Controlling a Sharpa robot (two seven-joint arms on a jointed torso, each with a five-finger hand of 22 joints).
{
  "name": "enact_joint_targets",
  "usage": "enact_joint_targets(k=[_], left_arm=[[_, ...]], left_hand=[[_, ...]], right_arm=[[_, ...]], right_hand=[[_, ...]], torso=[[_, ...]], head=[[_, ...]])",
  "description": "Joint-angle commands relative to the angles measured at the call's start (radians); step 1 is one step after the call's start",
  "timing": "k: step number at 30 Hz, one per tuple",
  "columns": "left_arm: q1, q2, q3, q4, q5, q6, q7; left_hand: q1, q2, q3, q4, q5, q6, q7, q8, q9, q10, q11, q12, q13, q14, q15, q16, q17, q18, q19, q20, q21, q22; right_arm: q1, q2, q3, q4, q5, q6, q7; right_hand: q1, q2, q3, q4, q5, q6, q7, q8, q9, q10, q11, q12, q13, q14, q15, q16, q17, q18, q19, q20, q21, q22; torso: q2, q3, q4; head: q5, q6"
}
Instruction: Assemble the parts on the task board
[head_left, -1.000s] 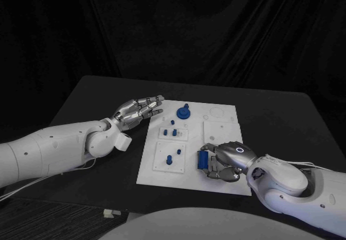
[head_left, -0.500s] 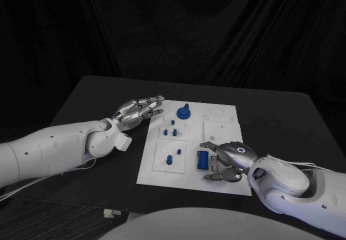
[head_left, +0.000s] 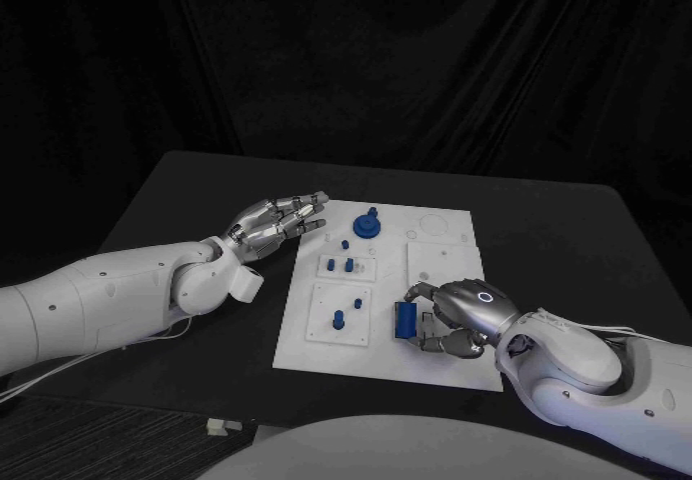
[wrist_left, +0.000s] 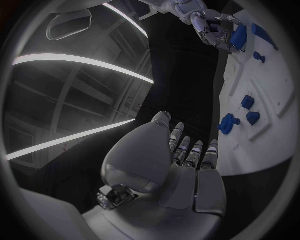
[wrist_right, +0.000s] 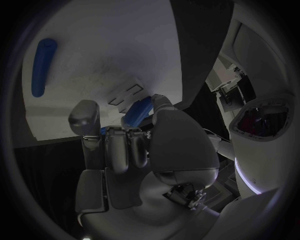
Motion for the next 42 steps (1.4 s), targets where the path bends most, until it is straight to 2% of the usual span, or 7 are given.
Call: enact_joint_targets(k=[1,10,12,13,21,27,42], left_arm=[[-0.002,0.003,0.001,0.001,0.005,0.013,0.009],[-0.004,0.004,0.001,0.000,0.005,0.016,0.006],[-0.005,0.004,0.001,0.000,0.005,0.017,0.005],[-0.005,0.004,0.001,-0.001,0.005,0.017,0.005],[-0.011,0.003,0.001,-0.002,0.005,0.019,0.004],[-0.014,0.001,0.001,-0.002,0.005,0.018,0.004],[-0.016,0.002,0.001,-0.003,0.005,0.021,0.000]], left_hand=[[0.004,0.003,0.008,0.000,0.003,0.002,0.005,0.004,0.001,0.002,0.005,0.002,0.001,0.001,0.006,0.005,0.002,-0.005,0.004,0.001,0.006,0.000],[0.005,0.003,0.010,0.000,0.004,0.001,0.006,0.004,0.001,0.001,0.006,0.001,0.001,0.001,0.007,0.005,0.002,-0.005,0.004,0.001,0.006,0.000],[0.005,0.004,0.012,-0.001,0.004,-0.001,0.006,0.004,0.001,0.001,0.006,0.001,0.001,0.001,0.007,0.004,0.002,-0.005,0.004,0.001,0.006,0.000],[0.005,0.004,0.012,-0.001,0.004,-0.001,0.006,0.004,0.001,0.001,0.006,0.001,0.001,0.001,0.007,0.004,0.002,-0.005,0.004,0.001,0.006,0.000],[0.005,0.004,0.012,-0.001,0.004,-0.001,0.006,0.004,0.001,0.001,0.006,0.001,0.001,0.001,0.007,0.004,0.002,-0.005,0.004,0.001,0.006,0.000],[0.005,0.004,0.014,-0.001,0.004,-0.002,0.006,0.004,0.001,0.000,0.006,0.001,0.001,0.001,0.008,0.005,0.002,-0.005,0.005,0.001,0.006,0.000],[0.005,0.005,0.016,-0.001,0.003,-0.002,0.007,0.004,0.001,0.001,0.007,0.001,0.001,0.001,0.008,0.005,0.002,-0.006,0.005,0.001,0.006,0.001]], right_arm=[[-0.003,0.001,-0.001,0.002,-0.005,-0.036,0.013],[-0.004,0.006,-0.001,-0.003,-0.005,-0.025,-0.004],[-0.004,0.007,-0.001,-0.003,-0.003,-0.027,-0.003],[-0.004,0.007,-0.001,-0.003,0.001,-0.029,-0.001],[-0.004,0.003,-0.001,0.002,0.016,-0.040,0.013],[-0.005,-0.003,-0.001,0.009,0.018,-0.026,0.013],[-0.007,-0.011,-0.001,0.022,0.019,0.018,-0.015]], right_hand=[[-0.004,0.009,-0.007,0.003,-0.006,-0.003,-0.002,0.044,0.031,0.106,-0.008,0.003,0.263,0.088,-0.007,-0.004,0.200,0.009,0.001,-0.007,-0.006,0.115],[-0.006,0.022,-0.014,0.003,-0.035,-0.032,-0.002,0.113,0.068,0.106,-0.008,0.003,0.263,0.087,-0.007,-0.006,0.198,0.009,0.002,-0.007,-0.014,0.115],[-0.001,0.028,-0.010,0.003,0.017,-0.038,-0.002,0.129,0.076,0.106,-0.008,0.003,0.263,0.087,-0.008,-0.006,0.198,0.009,0.002,-0.008,-0.014,0.115],[-0.001,0.034,-0.004,0.006,0.095,-0.044,-0.003,0.142,0.082,0.106,-0.009,0.003,0.263,0.087,-0.008,-0.006,0.198,0.009,0.003,-0.008,-0.014,0.115],[-0.054,0.042,0.064,0.013,0.451,-0.027,-0.007,0.143,0.078,0.106,-0.015,0.003,0.263,0.088,-0.014,-0.005,0.201,0.008,0.006,-0.013,-0.009,0.117],[-0.094,0.015,0.135,0.011,0.557,-0.017,-0.011,0.112,0.061,0.106,-0.019,0.003,0.263,0.088,-0.017,-0.007,0.199,0.009,0.005,-0.016,-0.014,0.117],[-0.138,-0.012,0.168,0.012,0.569,-0.043,-0.007,0.073,0.043,0.106,-0.016,0.003,0.263,0.084,-0.014,-0.015,0.187,0.012,-0.003,-0.015,-0.041,0.111]], torso=[[0.000,-0.0002,0.0001],[0.001,-0.0003,0.0005],[0.000,-0.0005,0.0000],[0.000,-0.0004,0.0002],[0.000,-0.0004,0.0004],[0.000,-0.0005,0.0001],[-0.001,-0.0002,-0.0003]], head=[[0.001,0.000],[0.003,0.000],[0.004,0.000],[0.003,0.000],[0.004,0.000],[0.003,0.000],[0.003,0.000]])
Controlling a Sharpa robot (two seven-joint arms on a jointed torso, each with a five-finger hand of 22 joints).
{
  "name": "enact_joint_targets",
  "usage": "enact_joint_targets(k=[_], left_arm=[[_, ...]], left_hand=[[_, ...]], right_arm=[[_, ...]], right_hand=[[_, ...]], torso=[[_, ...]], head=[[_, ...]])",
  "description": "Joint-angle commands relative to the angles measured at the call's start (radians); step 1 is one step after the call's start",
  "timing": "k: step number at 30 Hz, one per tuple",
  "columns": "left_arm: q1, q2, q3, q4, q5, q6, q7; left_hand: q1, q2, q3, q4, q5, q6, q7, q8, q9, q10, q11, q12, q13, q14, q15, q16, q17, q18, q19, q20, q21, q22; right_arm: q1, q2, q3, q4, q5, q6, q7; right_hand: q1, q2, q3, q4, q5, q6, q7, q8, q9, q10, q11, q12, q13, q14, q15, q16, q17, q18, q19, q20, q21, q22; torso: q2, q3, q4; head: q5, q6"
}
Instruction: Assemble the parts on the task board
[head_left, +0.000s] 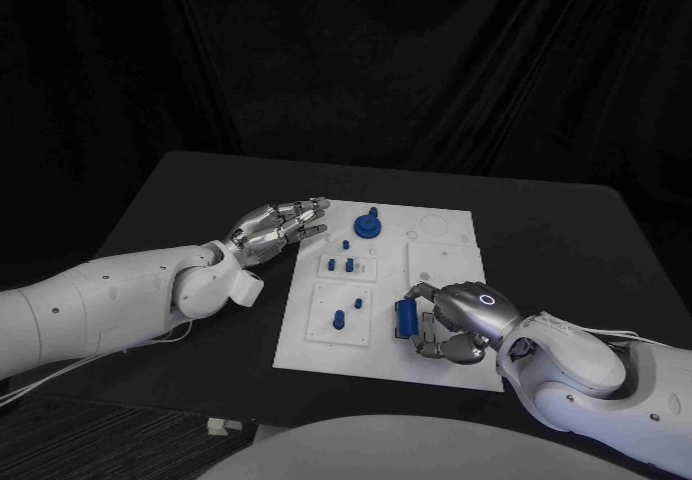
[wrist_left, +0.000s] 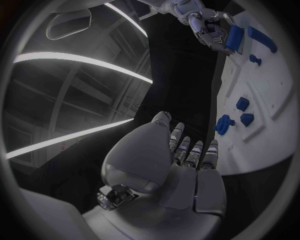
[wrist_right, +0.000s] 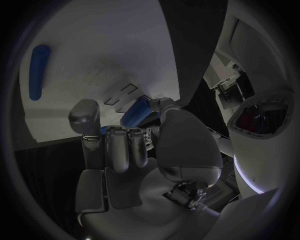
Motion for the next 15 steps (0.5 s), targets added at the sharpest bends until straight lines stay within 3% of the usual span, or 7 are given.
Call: enact_joint_targets(k=[1,15], left_arm=[[-0.002,0.001,0.001,0.001,0.005,0.014,0.008],[-0.002,0.000,0.001,0.001,0.005,0.014,0.006]], left_hand=[[0.005,0.005,0.005,-0.001,0.004,-0.002,0.007,0.004,0.001,0.001,0.007,0.002,0.001,0.001,0.008,0.005,0.001,-0.006,0.005,0.001,0.006,0.002],[0.005,0.005,0.006,0.000,0.003,-0.002,0.007,0.004,0.001,0.001,0.007,0.002,0.001,0.001,0.008,0.005,0.001,-0.006,0.006,0.001,0.006,0.002]], right_arm=[[-0.003,-0.002,0.000,0.005,0.000,0.028,-0.023],[-0.004,0.000,0.000,0.003,0.000,0.076,-0.060]], right_hand=[[-0.018,0.001,0.059,0.044,-0.002,0.002,-0.017,-0.017,0.178,0.106,-0.001,0.003,0.263,0.086,-0.004,-0.008,0.186,0.013,-0.005,-0.001,-0.009,0.110],[-0.052,-0.004,0.087,0.043,-0.055,-0.033,0.008,-0.119,0.117,0.106,0.020,0.003,0.263,0.081,0.012,-0.021,0.168,0.017,-0.015,0.012,-0.046,0.103]], torso=[[0.000,0.0002,-0.0002],[0.000,0.0002,0.0002]], head=[[-0.001,0.000],[-0.001,0.000]])
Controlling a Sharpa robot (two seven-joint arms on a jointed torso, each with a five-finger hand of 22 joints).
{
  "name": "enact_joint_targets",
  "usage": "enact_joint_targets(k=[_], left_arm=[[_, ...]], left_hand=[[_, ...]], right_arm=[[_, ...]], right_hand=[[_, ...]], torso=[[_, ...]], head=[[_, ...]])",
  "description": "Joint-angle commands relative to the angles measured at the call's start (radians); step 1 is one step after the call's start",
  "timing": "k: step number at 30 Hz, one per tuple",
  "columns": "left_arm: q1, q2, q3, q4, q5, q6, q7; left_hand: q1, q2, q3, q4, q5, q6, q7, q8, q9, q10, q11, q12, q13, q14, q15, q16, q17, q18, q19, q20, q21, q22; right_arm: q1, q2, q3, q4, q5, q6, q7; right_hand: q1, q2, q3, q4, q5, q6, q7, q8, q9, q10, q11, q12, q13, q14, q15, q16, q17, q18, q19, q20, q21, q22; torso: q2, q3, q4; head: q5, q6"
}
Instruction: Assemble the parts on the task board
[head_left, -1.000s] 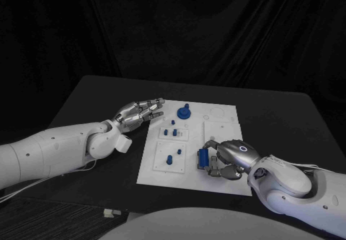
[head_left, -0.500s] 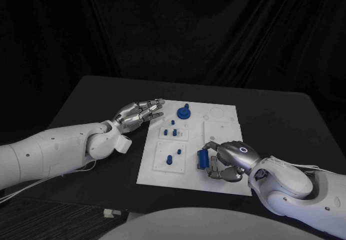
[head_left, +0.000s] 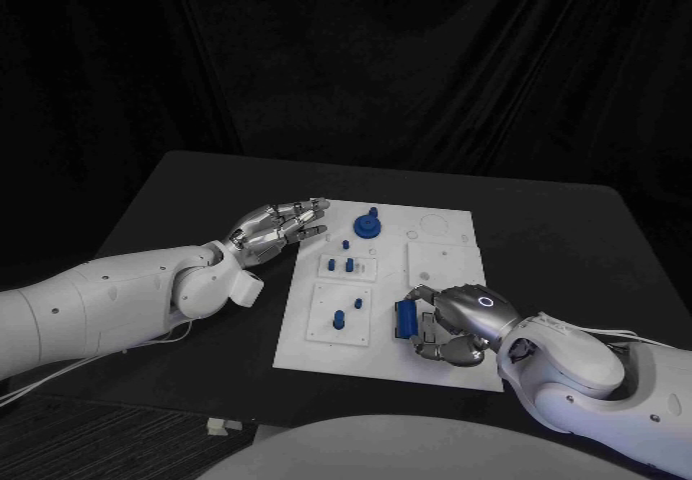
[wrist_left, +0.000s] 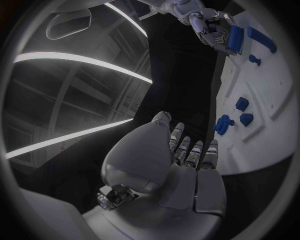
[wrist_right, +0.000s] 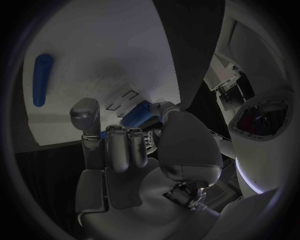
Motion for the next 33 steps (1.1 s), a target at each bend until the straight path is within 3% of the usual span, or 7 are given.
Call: enact_joint_targets(k=[1,4,19,20,23,27,33], left_arm=[[-0.002,0.001,0.001,0.001,0.005,0.013,0.008],[-0.002,0.001,0.001,0.001,0.005,0.013,0.008],[-0.002,0.001,0.001,0.000,0.005,0.014,0.006],[-0.002,0.001,0.001,0.000,0.005,0.014,0.006],[-0.002,0.001,0.001,0.000,0.005,0.015,0.006],[-0.002,0.002,0.001,0.000,0.005,0.015,0.006],[-0.002,0.001,0.001,0.000,0.005,0.014,0.009]], left_hand=[[0.005,0.005,0.005,-0.001,0.003,-0.002,0.007,0.004,0.001,0.001,0.007,0.002,0.001,0.001,0.008,0.005,0.001,-0.006,0.006,0.001,0.006,0.001],[0.005,0.005,0.006,0.000,0.003,-0.002,0.007,0.004,0.001,0.001,0.008,0.003,0.001,0.001,0.008,0.005,0.001,-0.006,0.006,0.001,0.006,0.001],[0.004,0.005,0.008,0.000,0.002,-0.002,0.008,0.004,0.001,0.001,0.008,0.003,0.001,0.001,0.008,0.006,0.001,-0.006,0.007,0.001,0.007,0.002],[0.004,0.005,0.008,0.000,0.002,-0.002,0.008,0.004,0.001,0.001,0.008,0.003,0.001,0.001,0.008,0.006,0.001,-0.006,0.007,0.001,0.007,0.002],[0.004,0.005,0.008,0.000,0.002,-0.002,0.008,0.004,0.001,0.001,0.008,0.003,0.001,0.001,0.008,0.006,0.001,-0.006,0.007,0.001,0.007,0.002],[0.004,0.005,0.008,0.000,0.002,-0.002,0.008,0.004,0.001,0.001,0.008,0.003,0.001,0.001,0.008,0.006,0.001,-0.006,0.007,0.001,0.007,0.002],[0.004,0.005,0.008,0.000,0.002,-0.002,0.008,0.004,0.001,0.001,0.008,0.003,0.001,0.001,0.008,0.006,0.001,-0.006,0.007,0.001,0.007,0.002]], right_arm=[[-0.003,0.000,0.000,0.000,-0.002,0.036,-0.039],[-0.003,0.001,0.000,-0.001,-0.002,0.042,-0.044],[-0.003,0.002,0.000,-0.004,-0.002,0.049,-0.055],[-0.003,0.002,0.000,-0.004,-0.002,0.047,-0.054],[-0.003,0.002,0.000,-0.004,-0.002,0.045,-0.053],[-0.003,0.002,0.000,-0.004,-0.002,0.042,-0.052],[-0.003,-0.005,0.000,0.000,-0.002,-0.007,-0.035]], right_hand=[[-0.005,-0.005,0.009,-0.002,-0.009,-0.009,0.006,-0.025,0.011,0.103,0.011,0.003,0.264,0.078,0.008,-0.009,0.164,0.018,-0.005,0.006,-0.013,0.101],[-0.008,-0.005,0.011,-0.001,-0.015,-0.007,0.009,-0.036,0.004,0.103,0.013,0.003,0.264,0.077,0.011,-0.011,0.160,0.019,-0.007,0.008,-0.018,0.100],[0.000,-0.010,0.009,-0.005,-0.118,-0.075,0.019,-0.259,-0.073,0.103,0.023,0.003,0.264,0.073,0.019,-0.024,0.144,0.023,-0.009,0.017,-0.047,0.095],[0.002,-0.010,-0.001,-0.005,-0.199,-0.095,0.018,-0.291,-0.076,0.103,0.023,0.002,0.263,0.073,0.019,-0.026,0.141,0.023,-0.009,0.017,-0.052,0.094],[0.016,-0.013,-0.009,-0.008,-0.234,-0.103,0.016,-0.308,-0.076,0.102,0.021,0.002,0.263,0.073,0.018,-0.026,0.141,0.024,-0.009,0.016,-0.055,0.094],[0.020,-0.007,-0.079,-0.002,-0.558,-0.101,0.018,-0.329,-0.075,0.100,0.025,0.001,0.260,0.072,0.020,-0.029,0.136,0.024,-0.008,0.017,-0.065,0.093],[0.016,-0.023,-0.189,0.006,-0.778,-0.080,0.015,-0.328,-0.073,0.102,0.023,0.002,0.262,0.073,0.019,-0.029,0.137,0.024,-0.002,0.018,-0.064,0.095]], torso=[[0.000,0.0002,0.0005],[0.000,0.0001,0.0005],[0.001,0.0003,0.0012],[0.001,0.0003,0.0011],[0.001,0.0002,0.0005],[0.001,0.0004,0.0000],[0.001,0.0004,0.0003]], head=[[0.000,0.000],[0.001,0.000],[0.000,0.000],[0.000,0.000],[0.000,0.000],[0.001,0.000],[0.001,0.000]])
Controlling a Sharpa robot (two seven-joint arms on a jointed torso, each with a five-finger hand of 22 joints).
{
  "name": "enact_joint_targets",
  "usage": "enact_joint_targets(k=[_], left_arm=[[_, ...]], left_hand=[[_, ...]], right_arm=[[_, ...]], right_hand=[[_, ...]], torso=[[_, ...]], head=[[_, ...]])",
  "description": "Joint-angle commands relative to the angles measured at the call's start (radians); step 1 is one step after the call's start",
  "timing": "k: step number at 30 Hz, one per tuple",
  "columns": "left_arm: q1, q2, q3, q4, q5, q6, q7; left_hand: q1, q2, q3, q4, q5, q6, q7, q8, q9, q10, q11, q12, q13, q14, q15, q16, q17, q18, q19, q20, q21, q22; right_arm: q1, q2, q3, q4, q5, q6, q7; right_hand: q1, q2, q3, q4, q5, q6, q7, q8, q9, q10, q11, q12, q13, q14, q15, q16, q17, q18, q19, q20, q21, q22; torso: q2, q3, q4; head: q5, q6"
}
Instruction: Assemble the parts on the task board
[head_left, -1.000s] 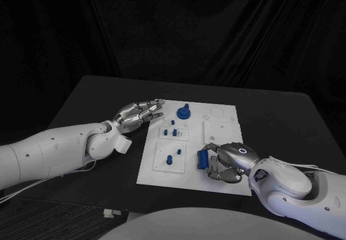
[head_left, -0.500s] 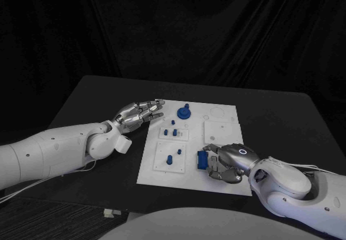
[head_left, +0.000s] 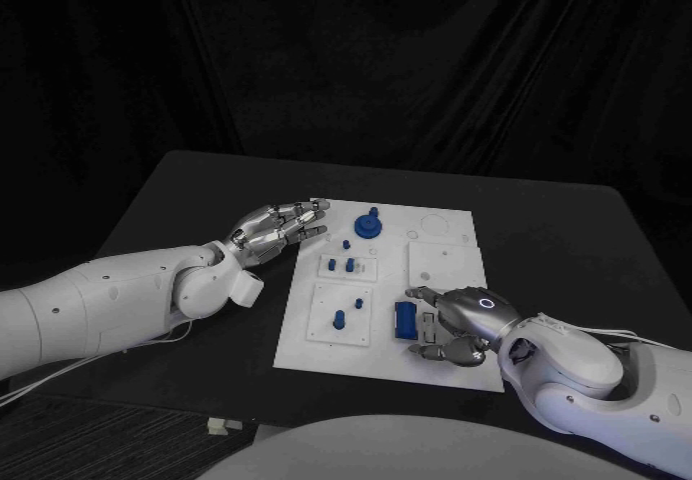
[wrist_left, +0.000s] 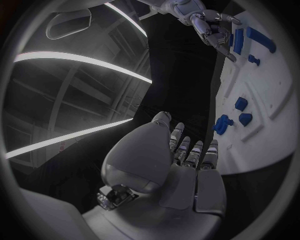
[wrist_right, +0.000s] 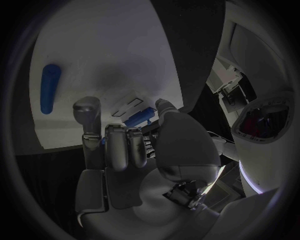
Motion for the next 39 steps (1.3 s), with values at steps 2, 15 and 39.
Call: enact_joint_targets(k=[2,15,39], left_arm=[[-0.002,0.000,0.001,0.002,0.005,0.012,0.013],[-0.002,-0.001,0.001,0.001,0.005,0.006,0.021],[-0.002,0.010,0.001,-0.003,0.005,0.006,0.022]], left_hand=[[0.005,0.005,0.008,0.000,0.002,-0.002,0.008,0.004,0.001,0.001,0.008,0.003,0.001,0.001,0.008,0.006,0.001,-0.006,0.007,0.001,0.007,0.001],[0.004,0.004,0.010,0.000,0.002,-0.001,0.008,0.004,0.001,0.001,0.009,0.002,0.001,0.001,0.008,0.006,0.001,-0.006,0.009,0.001,0.008,0.006],[0.004,0.002,0.012,0.000,0.002,0.002,0.008,0.005,0.001,0.001,0.008,0.004,0.001,0.001,0.008,0.006,0.001,-0.006,0.010,0.001,0.009,0.008]], right_arm=[[-0.001,-0.009,0.000,0.007,-0.003,-0.073,0.008],[0.098,-0.100,0.001,0.041,0.185,-0.241,0.096],[0.269,-0.098,0.000,-0.048,0.396,0.266,-0.188]], right_hand=[[-0.012,-0.030,-0.046,0.004,-0.091,0.036,-0.003,0.020,0.006,0.106,0.003,0.002,0.263,0.078,0.003,0.000,0.139,0.007,0.007,0.004,0.007,0.097],[-0.154,0.010,-0.070,0.003,-0.262,0.385,-0.031,0.227,0.073,0.107,-0.018,0.003,0.263,0.108,-0.014,0.088,0.264,-0.031,0.071,-0.015,0.257,0.151],[0.083,0.108,-0.038,-0.012,-0.019,0.811,-0.120,0.208,0.267,0.107,-0.076,0.003,0.263,0.108,-0.062,0.088,0.264,-0.034,0.045,-0.058,0.333,0.151]], torso=[[0.000,-0.0002,0.0000],[-0.001,-0.0002,-0.0003],[0.000,-0.0011,0.0021]], head=[[0.001,0.000],[0.002,0.000],[-0.016,0.000]])
